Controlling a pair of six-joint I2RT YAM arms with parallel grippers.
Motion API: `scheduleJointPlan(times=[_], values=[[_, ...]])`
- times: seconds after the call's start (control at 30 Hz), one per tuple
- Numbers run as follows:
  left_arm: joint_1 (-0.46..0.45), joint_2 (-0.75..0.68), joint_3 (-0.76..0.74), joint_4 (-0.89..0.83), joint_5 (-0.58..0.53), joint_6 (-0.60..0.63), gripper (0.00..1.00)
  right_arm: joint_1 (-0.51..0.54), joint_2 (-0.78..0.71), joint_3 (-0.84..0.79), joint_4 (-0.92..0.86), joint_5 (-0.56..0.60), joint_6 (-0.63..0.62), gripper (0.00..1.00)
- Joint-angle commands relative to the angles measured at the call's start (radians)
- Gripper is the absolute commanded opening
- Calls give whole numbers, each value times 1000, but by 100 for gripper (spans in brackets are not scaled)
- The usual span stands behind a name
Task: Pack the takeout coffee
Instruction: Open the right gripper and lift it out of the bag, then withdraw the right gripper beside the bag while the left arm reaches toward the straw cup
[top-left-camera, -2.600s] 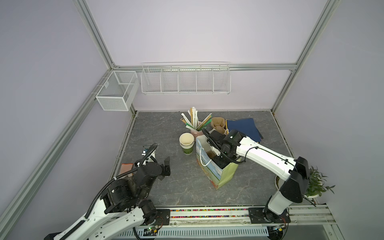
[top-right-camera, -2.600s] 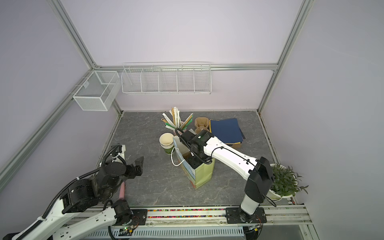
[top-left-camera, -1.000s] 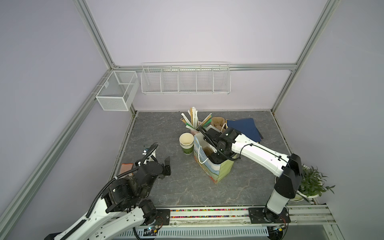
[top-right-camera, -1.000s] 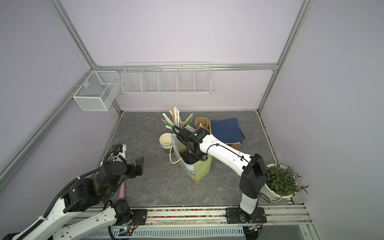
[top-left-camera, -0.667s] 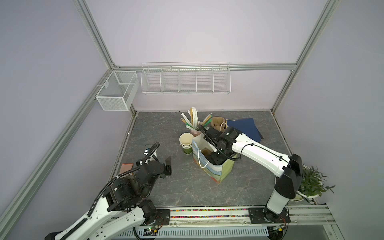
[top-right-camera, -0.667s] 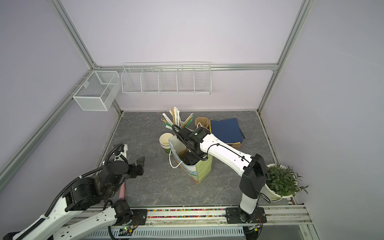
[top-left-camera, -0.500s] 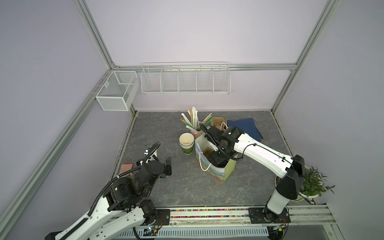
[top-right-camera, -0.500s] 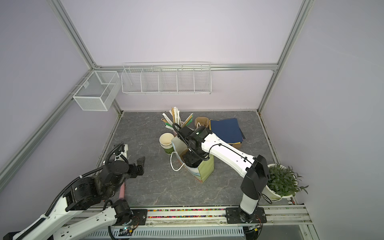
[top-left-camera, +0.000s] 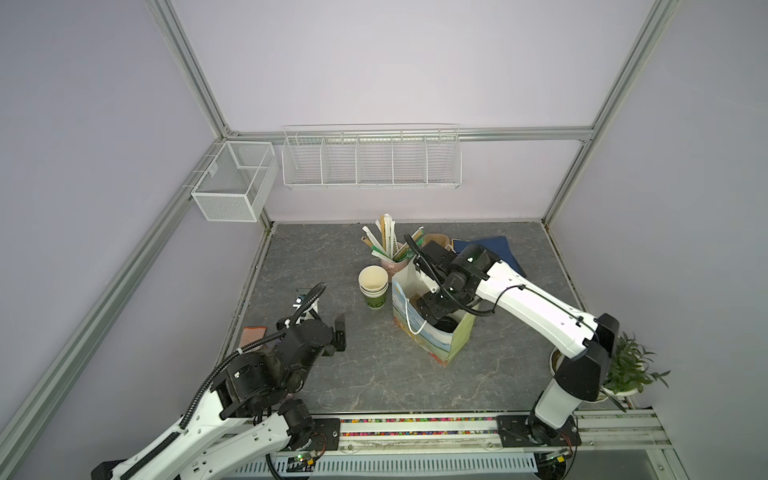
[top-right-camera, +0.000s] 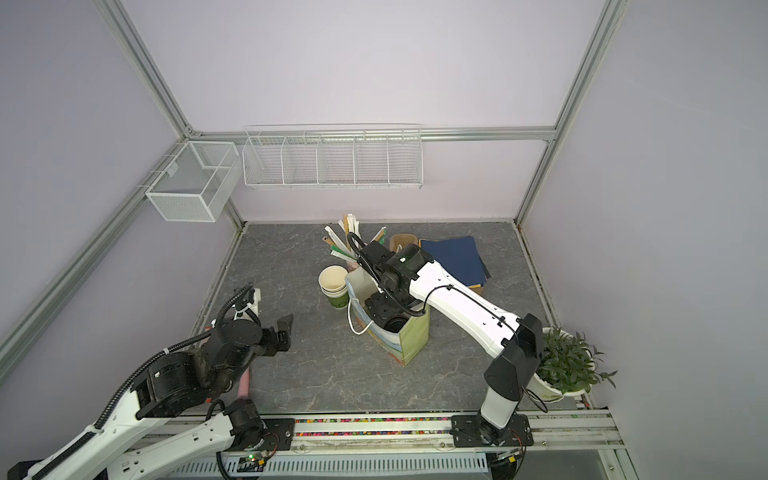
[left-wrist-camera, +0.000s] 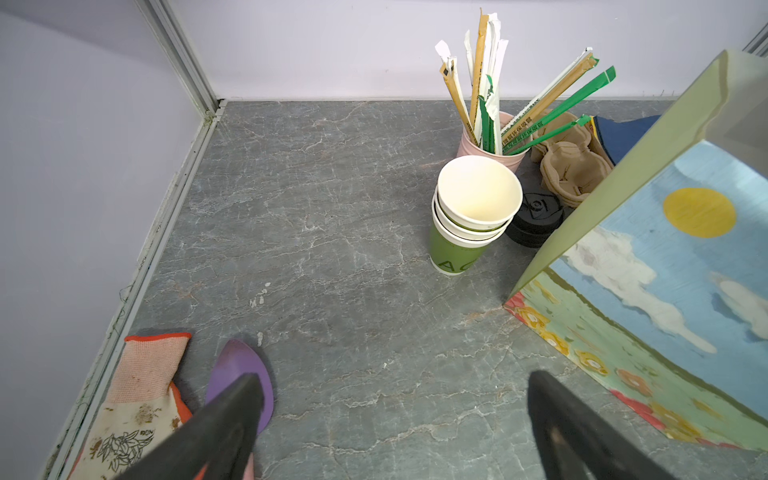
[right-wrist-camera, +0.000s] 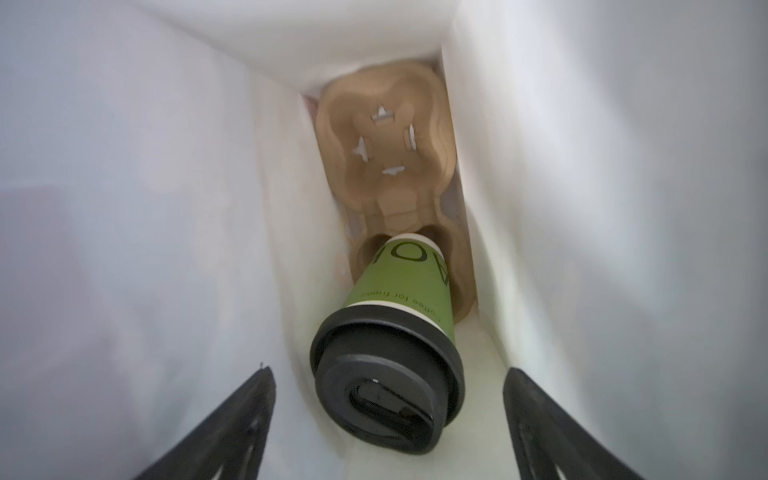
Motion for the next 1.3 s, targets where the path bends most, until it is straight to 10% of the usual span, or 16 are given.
scheduleJointPlan(times=[0.0,0.5,0.8,1.27], values=[[7,7,-7,-9,6,16,99,-11,-25,71,-45,29,-34,88],[167,170,101,85,220,89,99,-34,-118,403,-115,52,-83,89],[398,548,426,200,541,142,96,-55,-389,147,47,67,-42,88],[478,1118,910,140,541,218,70,-57,-711,-156,145,23,-9,88]])
